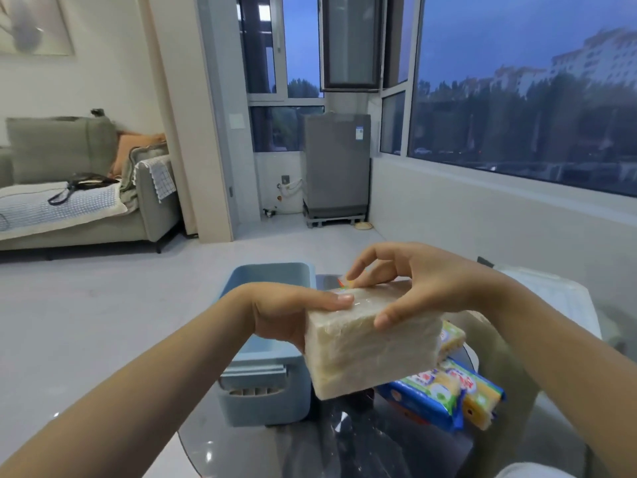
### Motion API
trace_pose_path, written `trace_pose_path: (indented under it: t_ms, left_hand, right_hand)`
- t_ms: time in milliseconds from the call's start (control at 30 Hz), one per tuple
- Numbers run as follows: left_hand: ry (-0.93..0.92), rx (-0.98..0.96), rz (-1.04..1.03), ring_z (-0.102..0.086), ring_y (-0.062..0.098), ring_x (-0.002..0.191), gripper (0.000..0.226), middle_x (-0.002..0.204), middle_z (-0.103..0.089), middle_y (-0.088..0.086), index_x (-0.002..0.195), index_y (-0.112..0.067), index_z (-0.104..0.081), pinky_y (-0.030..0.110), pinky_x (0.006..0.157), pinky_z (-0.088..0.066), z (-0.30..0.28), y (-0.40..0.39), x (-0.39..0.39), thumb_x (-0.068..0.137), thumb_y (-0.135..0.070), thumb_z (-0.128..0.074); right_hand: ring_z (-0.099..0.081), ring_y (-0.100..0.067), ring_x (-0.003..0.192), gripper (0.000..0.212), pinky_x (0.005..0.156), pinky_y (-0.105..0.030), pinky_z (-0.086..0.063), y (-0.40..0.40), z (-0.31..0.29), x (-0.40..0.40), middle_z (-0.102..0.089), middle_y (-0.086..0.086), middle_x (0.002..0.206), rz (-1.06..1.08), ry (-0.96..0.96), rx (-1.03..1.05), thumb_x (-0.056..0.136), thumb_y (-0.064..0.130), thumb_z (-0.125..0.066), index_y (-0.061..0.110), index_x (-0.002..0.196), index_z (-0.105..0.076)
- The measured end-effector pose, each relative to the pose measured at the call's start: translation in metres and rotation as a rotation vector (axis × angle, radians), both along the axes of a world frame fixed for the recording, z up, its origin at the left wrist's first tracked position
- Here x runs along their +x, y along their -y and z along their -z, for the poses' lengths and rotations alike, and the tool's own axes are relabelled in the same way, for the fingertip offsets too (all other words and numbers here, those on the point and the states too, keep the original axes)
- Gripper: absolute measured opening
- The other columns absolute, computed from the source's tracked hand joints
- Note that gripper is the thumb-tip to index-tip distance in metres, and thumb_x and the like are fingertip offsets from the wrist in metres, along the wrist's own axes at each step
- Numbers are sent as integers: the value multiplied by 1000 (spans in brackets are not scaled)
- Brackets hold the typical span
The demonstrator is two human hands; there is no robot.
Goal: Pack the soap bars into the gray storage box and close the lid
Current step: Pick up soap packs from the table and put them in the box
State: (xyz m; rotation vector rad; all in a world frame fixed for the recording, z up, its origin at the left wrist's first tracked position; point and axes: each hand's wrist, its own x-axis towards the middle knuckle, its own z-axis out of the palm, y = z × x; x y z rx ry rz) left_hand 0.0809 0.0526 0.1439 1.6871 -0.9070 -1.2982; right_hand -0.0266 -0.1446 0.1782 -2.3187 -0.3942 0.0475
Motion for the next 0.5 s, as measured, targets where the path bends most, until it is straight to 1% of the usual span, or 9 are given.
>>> trace_pose_path:
  t_ms: [100, 167, 267, 300, 367, 433, 500]
  left_hand:
    - [-16, -67, -116, -67, 17, 89, 80, 97, -71, 2, 117, -18, -59, 33, 81, -54, 3, -9, 11, 54, -64, -75]
    - [-17, -106, -193, -67, 18, 87, 78, 96, -71, 4, 119, -16, -58, 34, 78, -55, 4, -16, 17, 57, -61, -75]
    - [-23, -143, -304, -68, 19, 89, 63, 97, -71, 4, 122, -17, -57, 39, 81, -55, 7, -28, 26, 72, -56, -62]
    - [-40, -159, -340, -68, 20, 91, 58, 97, -72, 4, 121, -18, -57, 40, 82, -55, 9, -32, 29, 76, -55, -58]
    - [-68, -194, -401, -68, 21, 94, 52, 100, -73, 3, 120, -21, -59, 43, 83, -55, 14, -39, 34, 80, -53, -55]
    - [-80, -223, -465, -68, 22, 96, 50, 103, -73, 3, 120, -23, -59, 46, 85, -55, 20, -44, 40, 80, -53, -55]
    - [-96, -236, -549, -70, 23, 96, 50, 101, -74, 3, 120, -24, -59, 46, 83, -55, 27, -49, 46, 79, -53, -59]
  right_hand:
    - [-60, 8, 99, 52, 70, -1, -42, -2, -1, 20, -69, 22, 105, -11, 6, 27, 63, 24, -83, 42, 105, -59]
    - [-58, 12, 100, 52, 72, -1, -42, -4, 0, 35, -67, 25, 106, -8, 36, 50, 64, 23, -82, 41, 107, -59]
    - [-54, 15, 103, 46, 81, -10, -40, -8, 6, 59, -65, 30, 105, 47, 138, 46, 62, 35, -81, 42, 103, -64]
    - [-53, 16, 101, 43, 80, -12, -40, -10, 9, 67, -64, 31, 103, 76, 167, 54, 61, 37, -81, 44, 100, -65]
    - [-53, 18, 96, 39, 73, -8, -41, -14, 17, 82, -64, 31, 98, 122, 204, 103, 62, 37, -80, 44, 97, -66]
    - [-55, 13, 96, 39, 71, -5, -40, -21, 27, 95, -60, 32, 103, 155, 226, 164, 62, 37, -80, 44, 97, -65]
    - [-55, 4, 99, 47, 72, -9, -41, -30, 39, 106, -56, 32, 108, 214, 243, 238, 58, 45, -78, 44, 102, -62]
